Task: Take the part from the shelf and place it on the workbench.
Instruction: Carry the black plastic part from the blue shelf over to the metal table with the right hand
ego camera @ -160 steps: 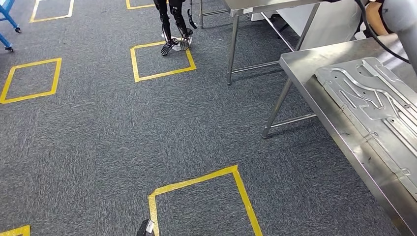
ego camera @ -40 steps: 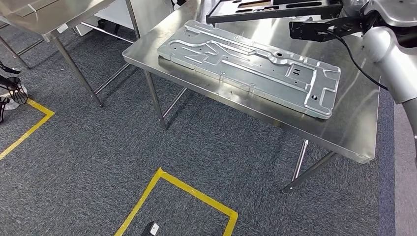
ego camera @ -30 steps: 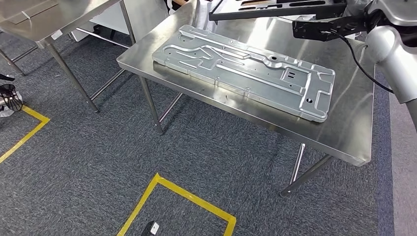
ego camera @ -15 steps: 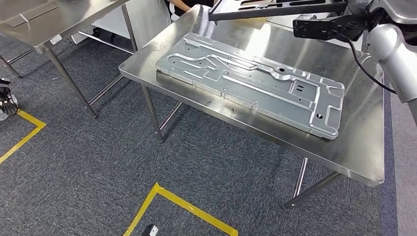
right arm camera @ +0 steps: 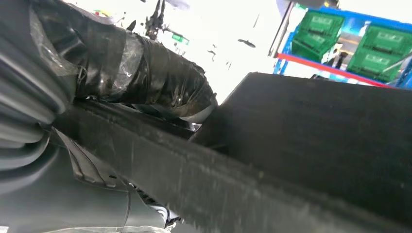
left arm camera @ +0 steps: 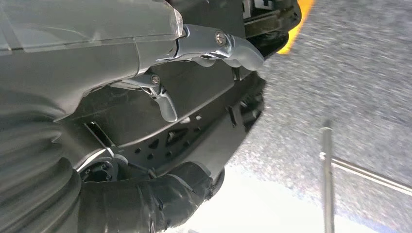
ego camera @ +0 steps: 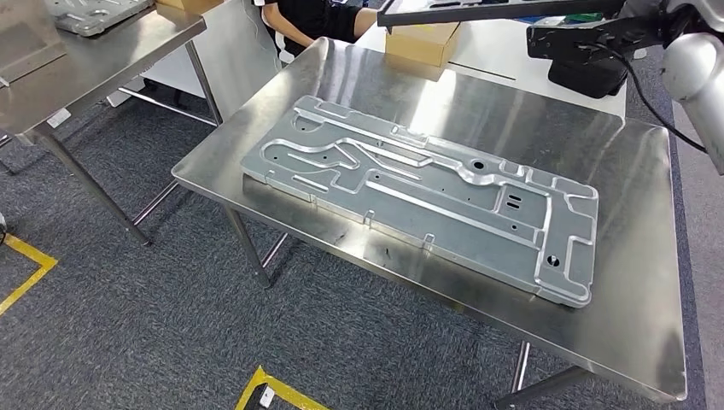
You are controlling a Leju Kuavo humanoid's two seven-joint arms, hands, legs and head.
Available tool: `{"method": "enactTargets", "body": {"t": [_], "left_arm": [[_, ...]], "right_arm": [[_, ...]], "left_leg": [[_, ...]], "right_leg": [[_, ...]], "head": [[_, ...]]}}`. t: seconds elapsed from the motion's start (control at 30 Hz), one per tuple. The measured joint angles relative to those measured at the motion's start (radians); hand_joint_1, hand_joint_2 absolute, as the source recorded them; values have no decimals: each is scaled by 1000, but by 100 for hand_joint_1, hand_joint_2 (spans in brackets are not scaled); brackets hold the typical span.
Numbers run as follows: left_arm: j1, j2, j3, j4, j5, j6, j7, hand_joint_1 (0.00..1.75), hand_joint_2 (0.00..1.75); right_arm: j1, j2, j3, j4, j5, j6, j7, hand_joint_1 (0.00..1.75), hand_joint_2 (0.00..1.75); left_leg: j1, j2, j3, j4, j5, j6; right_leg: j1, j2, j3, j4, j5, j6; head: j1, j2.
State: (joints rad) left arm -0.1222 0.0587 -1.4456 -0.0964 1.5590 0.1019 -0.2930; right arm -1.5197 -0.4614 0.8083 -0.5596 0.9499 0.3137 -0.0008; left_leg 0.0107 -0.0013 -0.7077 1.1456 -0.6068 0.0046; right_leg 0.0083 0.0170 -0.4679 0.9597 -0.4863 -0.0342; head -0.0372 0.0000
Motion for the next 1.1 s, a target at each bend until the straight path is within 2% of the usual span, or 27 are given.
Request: {"method": "enactTargets", "body": {"t": [0.07,0.1,0.13,0.17,0.2,0.23,0.27,0.3,0.33,0.37,0.4,0.43,0.47,0.5,0.57,0.6,0.63,0.7,0.73,0.77,0.8,0.87,0.9,0.93,0.97,1.03,1.1], "left_arm": [[0,-1,0,-1,0,-1,0,0,175],[0,-1,0,-1,0,-1,0,0,175],[-2,-2,0,-1,0,-1,0,0,175],[-3,-2,0,-2,0,-1,0,0,175],[-3,-1,0,-2,0,-1,0,0,175],[-3,0,0,-1,0,-1,0,0,175],[-3,1,0,-1,0,-2,-1,0,175],[-3,2,0,-1,0,-2,-2,0,175],[-2,2,0,-1,1,-3,-4,0,175],[-1,2,0,-1,3,-4,-5,0,175],[0,2,0,-1,4,-6,-7,0,175],[1,2,0,-1,5,-8,-8,0,175],[3,2,0,-2,6,-11,-9,0,175],[6,0,0,-2,5,-15,-10,0,175],[9,-7,0,-3,5,-21,-15,0,175],[9,-12,0,-4,4,-25,-22,0,175],[9,-16,0,-5,4,-28,-33,0,175],[12,-18,-1,-5,3,-34,-56,0,175],[13,-18,-1,-5,3,-37,-64,0,175],[14,-17,-1,-5,2,-39,-68,0,175],[13,-15,-1,-5,2,-41,-71,0,175],[11,-11,0,-5,1,-46,-78,0,175],[10,-9,0,-5,1,-49,-83,0,175],[10,-9,0,-5,1,-51,-88,0,175],[9,-8,0,-5,1,-52,-93,0,175],[9,-6,0,-5,1,-52,-97,0,175],[9,-3,0,-5,-1,-53,-93,0,175]], "right_arm": [[-4,1,0,0,0,1,0,175,175],[-7,1,0,-1,0,2,0,175,175],[-12,0,0,-2,0,3,0,175,175],[-17,-1,0,-2,0,4,0,175,175],[-20,-3,0,-4,0,4,0,175,175],[-22,-5,0,-4,-1,4,0,175,175],[-21,-6,0,-5,-2,5,0,175,175],[-19,-8,0,-5,-2,7,0,175,175],[-17,-11,0,-5,-3,8,0,175,175],[-15,-14,0,-5,-3,10,0,175,175],[-14,-16,0,-5,-3,12,0,175,175],[-13,-18,0,-6,-3,13,0,175,175],[-14,-19,0,-6,-3,15,0,175,175],[-15,-19,0,-7,-3,18,0,175,175],[-24,-21,1,-10,-3,27,1,175,175],[-31,-23,1,-14,-4,34,2,175,175],[-40,-26,2,-20,-4,42,2,175,175],[-51,-35,2,-33,-6,57,3,175,175],[-55,-39,3,-39,-7,65,3,175,175],[-59,-42,4,-44,-10,73,3,175,175],[-63,-45,5,-48,-12,81,4,175,175],[-71,-53,10,-59,-18,94,5,175,175],[-72,-57,15,-64,-21,98,7,175,175],[-73,-62,19,-69,-23,100,9,175,175],[-75,-67,24,-73,-25,102,11,175,175],[-81,-78,34,-81,-26,107,14,175,175],[-95,-87,41,-88,-27,115,16,175,175]], "left_leg": [[2,4,1,-111,179,-2],[2,6,7,-141,240,0],[-1,8,15,-150,258,6],[-3,9,27,-147,256,13],[-4,9,38,-145,252,21],[-6,11,50,-141,246,29],[-7,11,64,-139,239,35],[-8,11,77,-139,228,39],[-10,9,91,-141,216,40],[-11,4,106,-142,202,41],[-12,-1,124,-142,187,42],[-14,-7,142,-142,172,44],[-15,-12,161,-142,156,45],[-16,-16,177,-144,140,46],[-16,-23,200,-145,116,45],[-17,-27,205,-151,108,42],[-18,-30,210,-151,108,39],[-21,-33,202,-131,124,32],[-24,-29,186,-96,137,29],[-24,-24,156,-45,140,24],[-24,-18,119,14,127,20],[-19,-13,48,110,57,11],[-17,-11,26,129,23,7],[-15,-9,17,122,11,3],[-13,-7,23,89,30,-1],[-9,-6,63,-30,115,-5],[-11,-7,92,-112,154,4]], "right_leg": [[2,8,32,4,-43,9],[2,13,46,6,-60,15],[2,16,56,16,-67,19],[-1,17,52,38,-63,23],[-6,13,32,87,-43,26],[-8,6,-9,154,-20,30],[-10,-2,-58,225,-10,35],[-11,-10,-109,285,-22,40],[-11,-13,-153,321,-62,42],[-10,-13,-189,334,-117,41],[-8,-13,-214,327,-168,37],[-3,-12,-230,302,-198,30],[4,-12,-239,261,-192,20],[15,-11,-242,200,-130,7],[37,0,-243,77,73,-18],[45,5,-242,36,157,-26],[46,11,-241,15,199,-31],[41,8,-221,-4,203,-36],[37,6,-208,-14,199,-38],[32,4,-196,-20,193,-40],[29,2,-187,-22,188,-39],[25,1,-180,-17,175,-36],[23,1,-178,-11,168,-33],[20,1,-177,-4,160,-30],[18,2,-177,6,152,-26],[13,3,-177,28,133,-16],[11,5,-184,46,119,-5]], "head": [[1,0],[1,0],[2,0],[2,0],[2,0],[3,0],[3,0],[4,0],[4,0],[4,0],[4,0],[4,0],[4,0],[4,0],[4,0],[4,0],[4,0],[3,0],[3,0],[3,0],[3,0],[3,0],[3,0],[3,0],[3,0],[3,0],[3,0]]}}
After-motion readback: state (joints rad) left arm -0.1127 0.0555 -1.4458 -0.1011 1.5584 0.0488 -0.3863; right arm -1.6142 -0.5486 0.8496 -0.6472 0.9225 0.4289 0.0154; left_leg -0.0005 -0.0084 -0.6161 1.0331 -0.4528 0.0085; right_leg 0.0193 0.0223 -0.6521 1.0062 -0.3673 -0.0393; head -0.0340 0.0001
